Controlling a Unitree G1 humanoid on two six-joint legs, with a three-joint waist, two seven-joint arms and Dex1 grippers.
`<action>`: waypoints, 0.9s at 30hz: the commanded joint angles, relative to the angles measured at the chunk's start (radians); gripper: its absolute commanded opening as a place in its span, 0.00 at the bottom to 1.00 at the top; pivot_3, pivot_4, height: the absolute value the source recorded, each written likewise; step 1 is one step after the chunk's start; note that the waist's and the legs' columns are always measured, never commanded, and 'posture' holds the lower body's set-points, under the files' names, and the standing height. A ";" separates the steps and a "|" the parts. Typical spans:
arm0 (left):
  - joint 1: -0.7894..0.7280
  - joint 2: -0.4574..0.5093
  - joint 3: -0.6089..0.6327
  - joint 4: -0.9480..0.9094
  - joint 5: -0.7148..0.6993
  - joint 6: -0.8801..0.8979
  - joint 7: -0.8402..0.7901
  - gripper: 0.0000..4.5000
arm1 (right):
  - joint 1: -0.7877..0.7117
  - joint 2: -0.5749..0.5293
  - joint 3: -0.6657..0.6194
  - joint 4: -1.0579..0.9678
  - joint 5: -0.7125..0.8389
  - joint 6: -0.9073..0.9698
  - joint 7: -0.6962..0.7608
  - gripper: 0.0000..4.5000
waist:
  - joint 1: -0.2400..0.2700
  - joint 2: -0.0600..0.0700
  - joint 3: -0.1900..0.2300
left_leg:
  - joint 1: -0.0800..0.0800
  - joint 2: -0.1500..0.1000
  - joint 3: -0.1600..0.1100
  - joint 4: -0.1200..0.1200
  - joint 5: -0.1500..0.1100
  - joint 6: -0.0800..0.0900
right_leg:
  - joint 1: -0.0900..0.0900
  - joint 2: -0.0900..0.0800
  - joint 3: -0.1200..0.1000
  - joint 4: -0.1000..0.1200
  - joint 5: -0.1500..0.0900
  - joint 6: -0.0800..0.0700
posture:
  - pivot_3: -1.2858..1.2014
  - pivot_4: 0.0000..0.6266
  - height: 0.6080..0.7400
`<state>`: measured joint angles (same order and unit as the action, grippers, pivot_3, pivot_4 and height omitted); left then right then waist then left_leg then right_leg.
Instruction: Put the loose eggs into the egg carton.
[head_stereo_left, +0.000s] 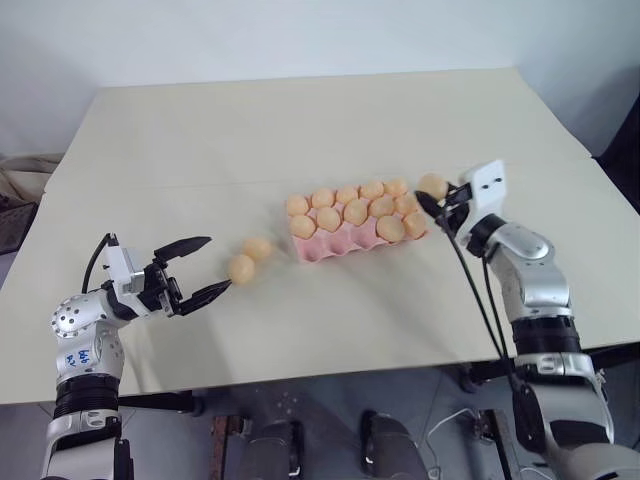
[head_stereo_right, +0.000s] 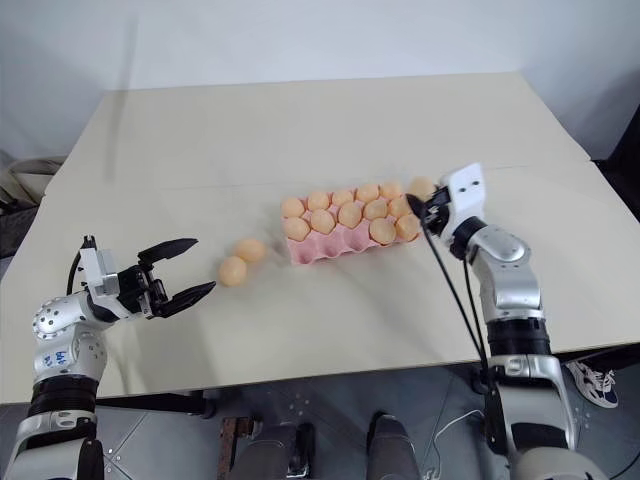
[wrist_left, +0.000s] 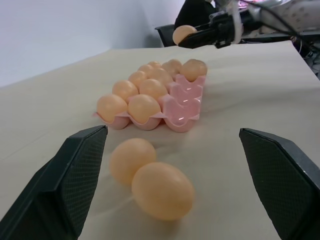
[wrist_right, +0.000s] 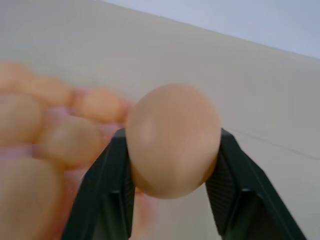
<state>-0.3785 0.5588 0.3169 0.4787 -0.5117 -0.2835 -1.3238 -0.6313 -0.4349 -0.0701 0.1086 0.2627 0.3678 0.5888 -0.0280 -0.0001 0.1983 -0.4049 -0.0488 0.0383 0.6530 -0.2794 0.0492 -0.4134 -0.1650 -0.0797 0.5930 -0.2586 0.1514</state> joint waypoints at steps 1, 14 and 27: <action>0.000 0.015 0.020 -0.016 -0.021 -0.012 -0.003 1.00 | 0.024 0.017 0.038 -0.238 0.078 0.178 -0.015 0.33 | 0.000 0.000 0.000 | 0.000 0.000 0.000 0.000 -0.001 -0.002 | 0.000 0.000 0.000 0.000 0.000 0.000 | 0.52 0.24 1.00; 0.016 0.012 0.021 -0.045 -0.026 -0.011 0.000 1.00 | 0.046 0.094 0.175 -0.171 0.002 0.167 -0.036 0.33 | 0.000 -0.001 -0.001 | 0.000 0.000 0.001 0.000 0.001 0.001 | 0.000 0.001 0.000 0.000 0.000 -0.001 | 0.52 0.24 1.00; 0.036 0.012 0.025 -0.071 -0.028 -0.010 0.021 1.00 | -0.019 0.111 0.175 -0.055 -0.031 0.094 -0.008 0.33 | 0.000 -0.001 -0.001 | 0.000 0.000 0.001 0.000 0.000 0.001 | -0.001 0.002 -0.001 0.000 0.000 -0.001 | 0.52 0.24 1.00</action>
<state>-0.3448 0.5587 0.3174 0.4395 -0.5136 -0.2843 -1.3099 -0.6244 -0.3292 0.1115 0.0664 0.2257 0.4810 0.5671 -0.0284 -0.0014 0.1976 -0.4047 -0.0485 0.0395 0.6528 -0.2789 0.0505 -0.4139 -0.1634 -0.0802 0.5933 -0.2582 0.1507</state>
